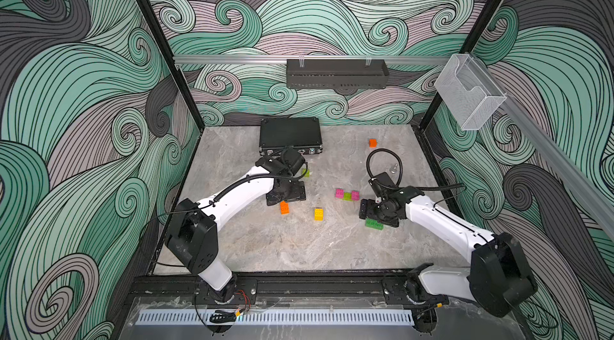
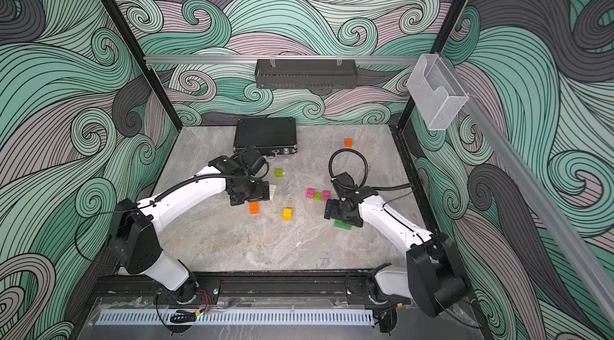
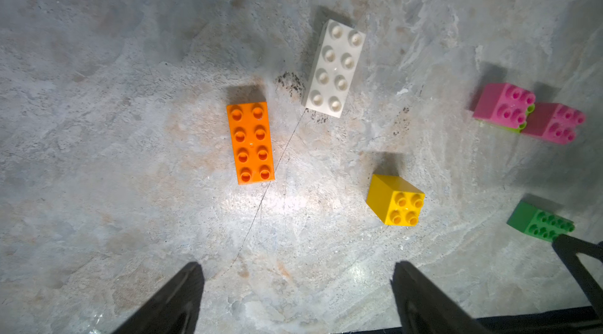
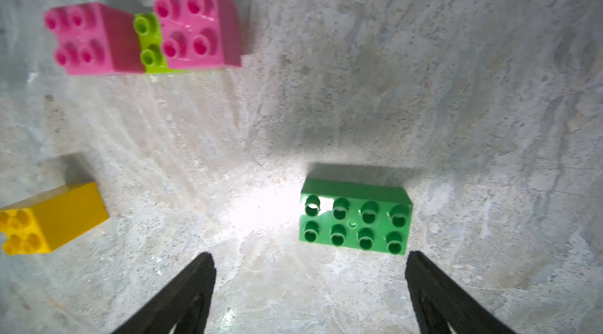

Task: Assemble a carrot with lego
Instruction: Pick up the lego brick from the center of the board.

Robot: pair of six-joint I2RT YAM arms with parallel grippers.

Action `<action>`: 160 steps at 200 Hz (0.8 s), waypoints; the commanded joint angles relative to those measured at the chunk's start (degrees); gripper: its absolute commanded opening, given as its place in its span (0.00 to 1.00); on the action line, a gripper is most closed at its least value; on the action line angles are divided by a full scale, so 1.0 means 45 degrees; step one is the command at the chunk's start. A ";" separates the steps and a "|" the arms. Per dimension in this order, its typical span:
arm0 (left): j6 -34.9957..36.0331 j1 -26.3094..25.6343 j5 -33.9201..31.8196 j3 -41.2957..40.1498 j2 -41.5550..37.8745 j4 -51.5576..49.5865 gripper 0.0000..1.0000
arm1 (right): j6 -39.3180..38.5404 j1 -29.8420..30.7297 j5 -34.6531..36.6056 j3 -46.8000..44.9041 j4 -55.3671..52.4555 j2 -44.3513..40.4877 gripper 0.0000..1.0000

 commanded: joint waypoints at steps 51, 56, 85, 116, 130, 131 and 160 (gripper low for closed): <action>0.0367 0.0238 0.0572 -0.0641 -0.0794 0.0454 0.93 | -0.1037 -0.0344 0.0286 0.0096 -0.0150 0.1327 0.96; 0.0384 0.0257 0.0568 -0.0642 -0.0799 0.0455 0.93 | -0.0993 -0.0381 0.0277 0.0062 -0.0115 0.1406 0.96; 0.0389 0.0297 0.0573 -0.0675 -0.0836 0.0437 0.93 | -0.0576 -0.0464 0.0228 -0.0090 0.0075 0.1759 0.91; 0.0387 0.0353 0.0554 -0.0759 -0.0885 0.0436 0.93 | -0.0101 -0.0456 0.0133 -0.0152 0.0319 0.1981 0.88; 0.0368 0.0387 0.0554 -0.0830 -0.0917 0.0438 0.93 | 0.0007 -0.0470 0.0331 -0.0203 0.0418 0.1924 0.86; 0.0367 0.0391 0.0563 -0.0834 -0.0919 0.0427 0.93 | 0.0015 -0.0468 0.0338 -0.0208 0.0413 0.1924 0.86; 0.0332 0.0414 0.0535 -0.0969 -0.0999 0.0475 0.94 | 0.0129 -0.0455 0.0302 -0.0169 0.0473 0.2141 0.82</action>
